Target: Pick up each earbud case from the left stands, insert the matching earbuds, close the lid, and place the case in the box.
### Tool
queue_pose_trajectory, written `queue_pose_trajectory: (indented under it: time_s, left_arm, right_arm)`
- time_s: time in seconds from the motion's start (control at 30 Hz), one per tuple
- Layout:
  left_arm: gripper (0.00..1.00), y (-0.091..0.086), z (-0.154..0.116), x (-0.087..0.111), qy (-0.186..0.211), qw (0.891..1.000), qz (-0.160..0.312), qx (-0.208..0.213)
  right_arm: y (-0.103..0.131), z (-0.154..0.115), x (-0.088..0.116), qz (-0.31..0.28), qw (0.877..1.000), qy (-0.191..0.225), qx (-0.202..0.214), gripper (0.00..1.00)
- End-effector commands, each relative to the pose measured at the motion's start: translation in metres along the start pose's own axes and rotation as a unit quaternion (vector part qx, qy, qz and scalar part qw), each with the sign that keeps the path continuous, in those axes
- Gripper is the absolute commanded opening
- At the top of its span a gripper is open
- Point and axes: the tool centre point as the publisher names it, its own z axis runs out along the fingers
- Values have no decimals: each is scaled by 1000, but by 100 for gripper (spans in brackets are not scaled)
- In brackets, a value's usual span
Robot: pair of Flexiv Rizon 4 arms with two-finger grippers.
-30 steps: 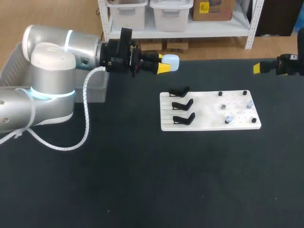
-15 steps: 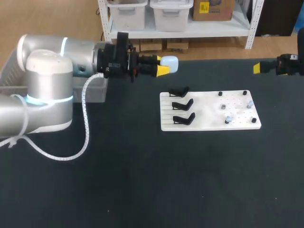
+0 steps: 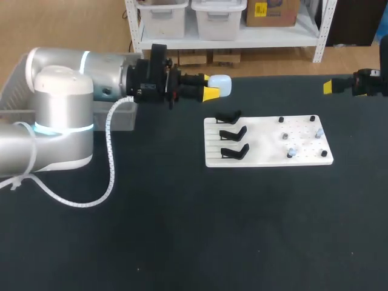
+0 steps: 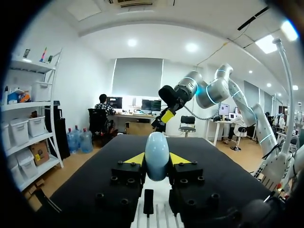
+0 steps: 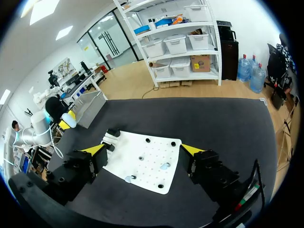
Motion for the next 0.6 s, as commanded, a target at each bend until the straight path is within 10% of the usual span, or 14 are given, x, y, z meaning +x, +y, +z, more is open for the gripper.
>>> queue_pose_trajectory:
  time_s: [0.03,0.6]
  left_arm:
    - [0,4,4,3,8,1000,0,10]
    - [0,3,4,3,16,1000,-3,9]
  right_arm:
    - [0,0,0,0,1000,0,0,100]
    - [15,-4,2,-15,1000,-8,-14,100]
